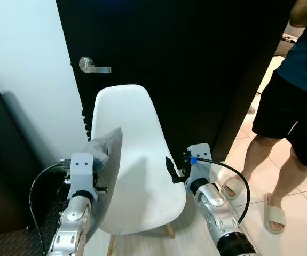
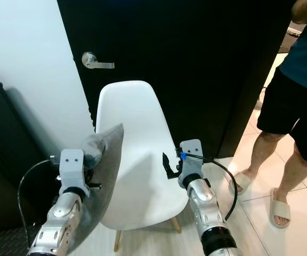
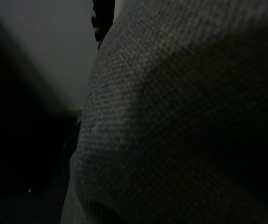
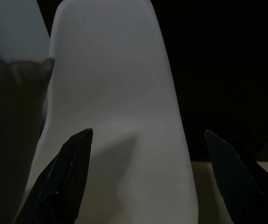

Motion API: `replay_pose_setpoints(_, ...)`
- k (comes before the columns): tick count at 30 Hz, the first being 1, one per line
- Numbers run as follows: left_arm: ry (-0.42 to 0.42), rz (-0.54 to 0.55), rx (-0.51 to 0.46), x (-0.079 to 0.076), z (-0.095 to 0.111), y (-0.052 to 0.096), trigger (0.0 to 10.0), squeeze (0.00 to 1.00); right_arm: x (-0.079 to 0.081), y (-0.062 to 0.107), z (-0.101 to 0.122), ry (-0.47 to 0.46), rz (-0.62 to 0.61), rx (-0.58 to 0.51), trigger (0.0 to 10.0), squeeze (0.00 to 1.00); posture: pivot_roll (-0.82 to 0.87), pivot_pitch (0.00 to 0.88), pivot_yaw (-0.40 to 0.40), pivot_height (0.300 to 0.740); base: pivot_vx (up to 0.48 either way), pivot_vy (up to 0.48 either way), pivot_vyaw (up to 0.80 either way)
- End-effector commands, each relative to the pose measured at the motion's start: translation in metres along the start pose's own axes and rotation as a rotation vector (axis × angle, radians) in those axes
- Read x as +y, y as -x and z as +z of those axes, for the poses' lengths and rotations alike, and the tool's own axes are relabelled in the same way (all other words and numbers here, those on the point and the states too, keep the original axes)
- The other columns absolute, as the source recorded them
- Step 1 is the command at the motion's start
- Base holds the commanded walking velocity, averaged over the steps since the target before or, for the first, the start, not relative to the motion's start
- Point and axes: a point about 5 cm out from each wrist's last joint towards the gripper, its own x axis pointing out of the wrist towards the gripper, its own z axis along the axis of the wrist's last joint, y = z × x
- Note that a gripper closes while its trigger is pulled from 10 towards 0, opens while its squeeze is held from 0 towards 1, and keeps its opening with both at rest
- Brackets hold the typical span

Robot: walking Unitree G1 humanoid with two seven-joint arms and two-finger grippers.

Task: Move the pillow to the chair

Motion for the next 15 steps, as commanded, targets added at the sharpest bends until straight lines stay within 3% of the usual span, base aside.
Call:
replay_pose_setpoints(1, -0.015, 0.012, -0.055, 0.001, 0.015, -0.006, 10.0, 0.0, 0.0, -0.002, 0.002, 0.001, 0.004, -0.006, 10.0, 0.0, 0.06, 0.042, -0.011, 0.74, 0.0, 0.0, 0.0)
replay_pose_setpoints(9, -0.027, -0.038, -0.034, -0.004, 0.011, -0.004, 10.0, 0.0, 0.0, -0.001, 0.0, 0.007, 0.006, 0.001, 10.0, 0.0, 0.06, 0.043, -0.014, 0.74, 0.0, 0.0, 0.0)
replay_pose_setpoints(15, -0.066, 0.056, 0.018, 0.003, -0.01, -0.004, 10.0, 0.0, 0.003, 0.001, -0.011, 0.064, 0.007, 0.057, 10.0, 0.0, 0.06, 0.042, -0.007, 0.74, 0.0, 0.0, 0.0)
